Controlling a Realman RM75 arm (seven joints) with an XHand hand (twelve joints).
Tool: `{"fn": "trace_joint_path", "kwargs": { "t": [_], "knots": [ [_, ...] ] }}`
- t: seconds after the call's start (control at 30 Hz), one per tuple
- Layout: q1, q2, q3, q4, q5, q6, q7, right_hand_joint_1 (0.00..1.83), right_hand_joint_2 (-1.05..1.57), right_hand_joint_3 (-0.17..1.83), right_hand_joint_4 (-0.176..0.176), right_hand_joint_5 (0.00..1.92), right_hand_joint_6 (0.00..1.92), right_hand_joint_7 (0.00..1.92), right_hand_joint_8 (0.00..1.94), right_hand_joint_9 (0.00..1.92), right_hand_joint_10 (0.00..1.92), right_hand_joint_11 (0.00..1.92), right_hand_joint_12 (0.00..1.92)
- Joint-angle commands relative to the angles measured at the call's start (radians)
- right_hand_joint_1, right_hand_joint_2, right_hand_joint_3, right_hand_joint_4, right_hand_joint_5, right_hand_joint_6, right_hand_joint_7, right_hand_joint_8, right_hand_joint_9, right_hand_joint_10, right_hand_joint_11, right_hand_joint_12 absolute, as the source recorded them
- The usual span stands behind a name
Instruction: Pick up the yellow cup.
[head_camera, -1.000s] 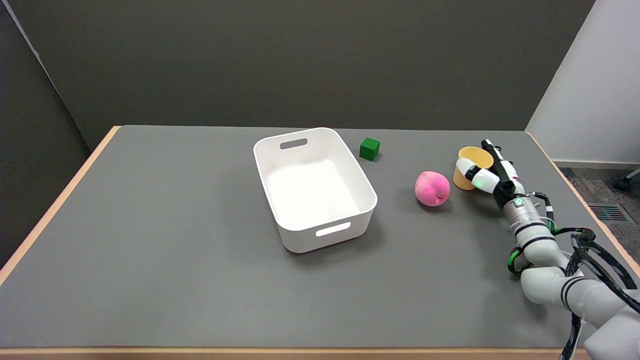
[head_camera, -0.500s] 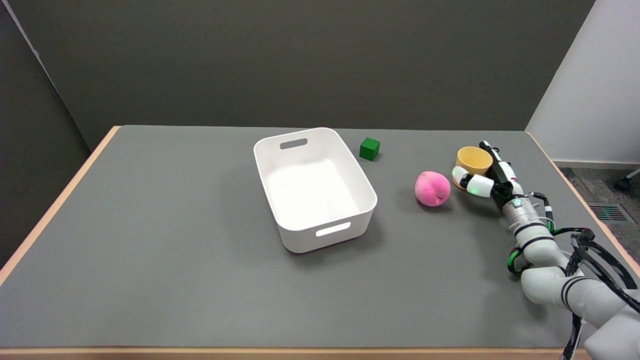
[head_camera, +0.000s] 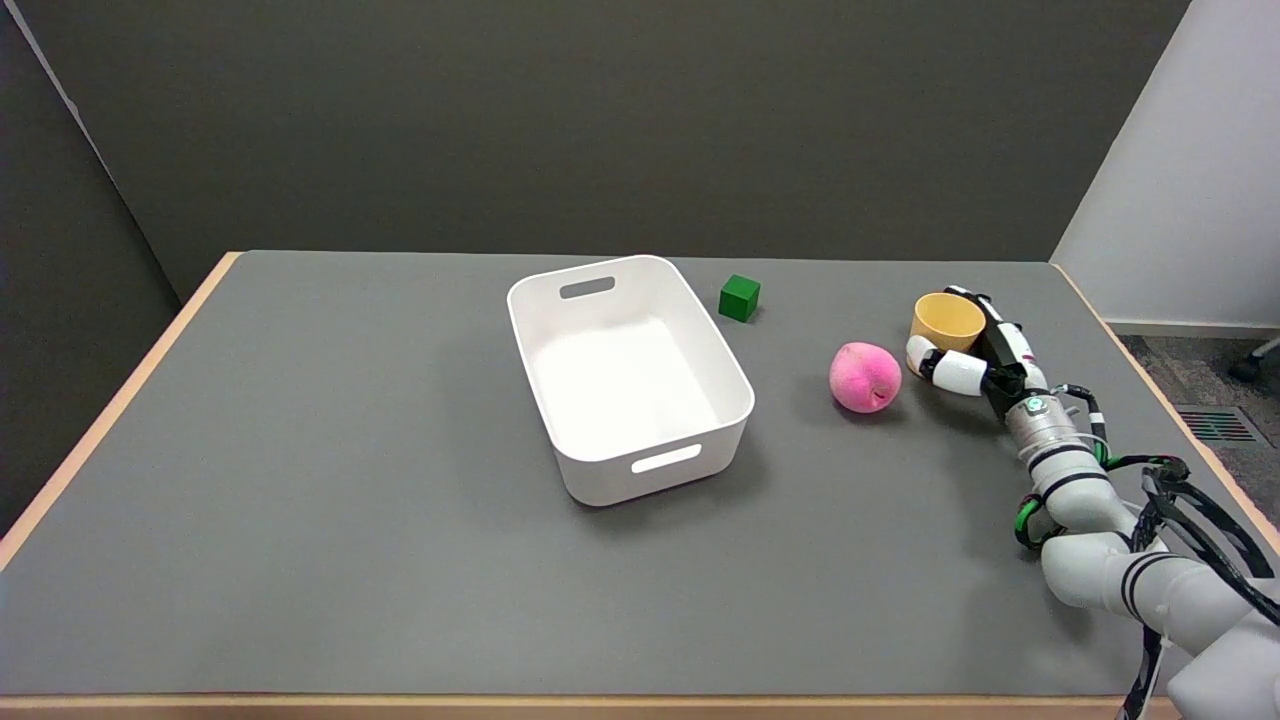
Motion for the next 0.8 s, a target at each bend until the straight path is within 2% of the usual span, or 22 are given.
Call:
{"fn": "trace_joint_path", "kwargs": {
  "t": [0.03, 0.13, 0.2, 0.23, 0.27, 0.3, 0.37, 0.43, 0.5, 0.57, 0.8],
  "knots": [
    [0.006, -0.012, 0.008, 0.001, 0.074, -0.004, -0.005, 0.99, 0.76, 0.93, 0.028, 0.35, 0.87, 0.45, 0.49, 0.31, 0.70, 0.18, 1.16],
    [0.006, -0.022, 0.008, 0.004, 0.129, 0.005, -0.063, 0.97, 0.80, 0.88, 0.037, 0.41, 1.14, 0.61, 0.78, 0.48, 0.97, 0.36, 1.38],
    [0.003, -0.028, 0.008, 0.018, 0.176, 0.006, -0.101, 0.88, 1.18, 0.33, 0.045, 0.57, 1.59, 0.67, 0.92, 0.56, 1.09, 0.46, 1.53],
    [0.000, -0.031, 0.008, 0.028, 0.207, 0.006, -0.125, 0.98, 1.19, 0.28, -0.009, 0.57, 1.63, 0.73, 1.07, 0.61, 1.16, 0.49, 1.62],
    [-0.003, -0.032, 0.008, 0.035, 0.230, 0.007, -0.147, 1.11, 1.17, 0.26, -0.073, 0.55, 1.65, 0.80, 1.23, 0.65, 1.23, 0.52, 1.72],
    [-0.005, -0.033, 0.008, 0.042, 0.246, 0.008, -0.167, 1.16, 1.15, 0.26, -0.101, 0.54, 1.65, 0.83, 1.30, 0.68, 1.27, 0.54, 1.78],
    [-0.007, -0.035, 0.008, 0.050, 0.271, 0.014, -0.203, 1.16, 1.14, 0.28, -0.107, 0.54, 1.63, 0.84, 1.31, 0.70, 1.29, 0.55, 1.85],
    [-0.007, -0.035, 0.008, 0.051, 0.274, 0.025, -0.211, 1.18, 1.22, 0.13, -0.151, 0.53, 1.56, 0.85, 1.38, 0.79, 1.25, 0.62, 1.85],
    [-0.007, -0.035, 0.008, 0.051, 0.274, 0.033, -0.212, 1.17, 1.25, 0.08, -0.163, 0.51, 1.56, 0.83, 1.42, 0.80, 1.26, 0.67, 1.88],
    [-0.007, -0.035, 0.008, 0.051, 0.274, 0.042, -0.212, 1.18, 1.23, 0.12, -0.176, 0.52, 1.53, 0.84, 1.43, 0.81, 1.29, 0.71, 1.91],
    [-0.015, -0.031, 0.008, 0.064, 0.274, 0.112, -0.211, 1.20, 1.16, 0.22, -0.176, 0.56, 1.49, 0.87, 1.40, 0.84, 1.31, 0.75, 1.92]
  ]
}}
